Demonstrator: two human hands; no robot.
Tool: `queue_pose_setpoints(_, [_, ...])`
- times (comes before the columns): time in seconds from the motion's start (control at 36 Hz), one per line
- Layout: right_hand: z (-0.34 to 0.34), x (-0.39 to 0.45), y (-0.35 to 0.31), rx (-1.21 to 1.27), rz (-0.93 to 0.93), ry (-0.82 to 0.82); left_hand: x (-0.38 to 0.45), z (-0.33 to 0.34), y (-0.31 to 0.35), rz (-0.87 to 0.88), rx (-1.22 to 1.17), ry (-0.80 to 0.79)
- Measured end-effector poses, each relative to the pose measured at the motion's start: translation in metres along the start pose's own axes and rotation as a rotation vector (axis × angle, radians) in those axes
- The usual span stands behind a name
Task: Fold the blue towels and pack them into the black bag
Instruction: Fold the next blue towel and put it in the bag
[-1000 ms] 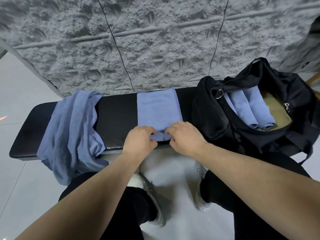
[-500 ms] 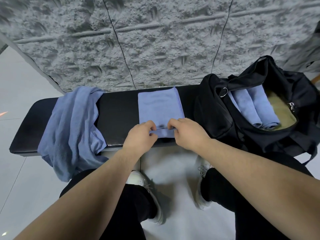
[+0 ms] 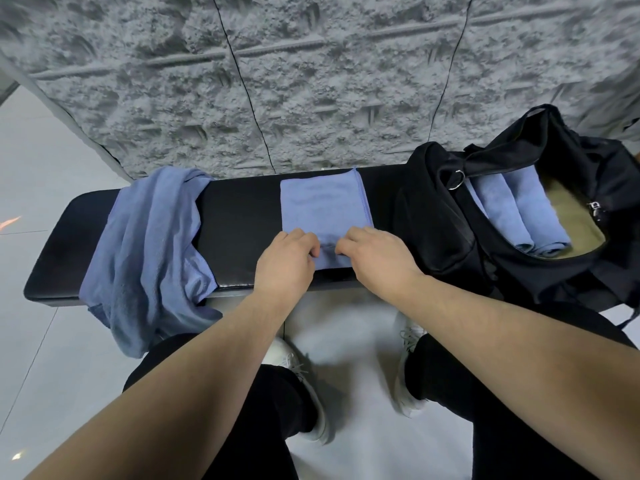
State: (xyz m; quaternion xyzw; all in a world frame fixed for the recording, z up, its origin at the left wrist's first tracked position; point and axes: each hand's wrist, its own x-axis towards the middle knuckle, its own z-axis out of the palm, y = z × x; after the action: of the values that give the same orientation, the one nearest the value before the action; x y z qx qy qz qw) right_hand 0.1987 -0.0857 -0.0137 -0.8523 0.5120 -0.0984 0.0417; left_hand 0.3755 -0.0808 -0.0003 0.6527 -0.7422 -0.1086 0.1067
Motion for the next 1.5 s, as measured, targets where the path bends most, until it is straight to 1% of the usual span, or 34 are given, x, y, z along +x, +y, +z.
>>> queue_pose_setpoints(0.17, [0.006,-0.008,0.001,-0.043,-0.057,0.065,0.0,0.001,0.001,-0.001,0.011,0.01])
queue_pose_setpoints(0.28, [0.008,-0.009,0.004,-0.087,-0.061,0.09,-0.003,0.003,0.001,0.061,0.02,0.007])
queue_pose_setpoints(0.47, [0.01,-0.002,0.003,-0.068,-0.044,0.082,-0.003,0.01,-0.002,0.114,0.111,0.026])
queue_pose_setpoints(0.61, [0.01,-0.002,0.004,-0.014,-0.011,0.035,-0.001,0.009,0.002,0.108,0.128,0.02])
queue_pose_setpoints(0.69, [0.002,-0.006,0.002,-0.023,0.001,-0.041,-0.002,0.006,0.004,0.1,0.127,-0.001])
queue_pose_setpoints(0.83, [-0.005,-0.013,0.001,0.019,0.032,-0.09,-0.006,0.004,0.007,0.095,0.141,-0.032])
queue_pose_setpoints(1.0, [-0.011,-0.019,0.0,0.132,0.114,-0.152,-0.011,-0.001,0.009,0.068,0.114,-0.097])
queue_pose_setpoints(1.11, [-0.013,-0.019,0.002,0.192,0.13,-0.174,-0.01,-0.004,0.009,0.041,0.046,-0.136])
queue_pose_setpoints(1.25, [-0.014,-0.015,0.006,0.265,0.162,-0.213,-0.008,-0.007,0.009,-0.008,-0.04,-0.133])
queue_pose_setpoints(1.39, [-0.012,-0.011,0.006,0.276,0.176,-0.227,-0.004,-0.004,0.009,-0.032,-0.053,-0.147])
queue_pose_setpoints(1.5, [-0.009,-0.008,0.007,0.256,0.179,-0.208,0.001,-0.001,0.009,-0.027,-0.052,-0.158])
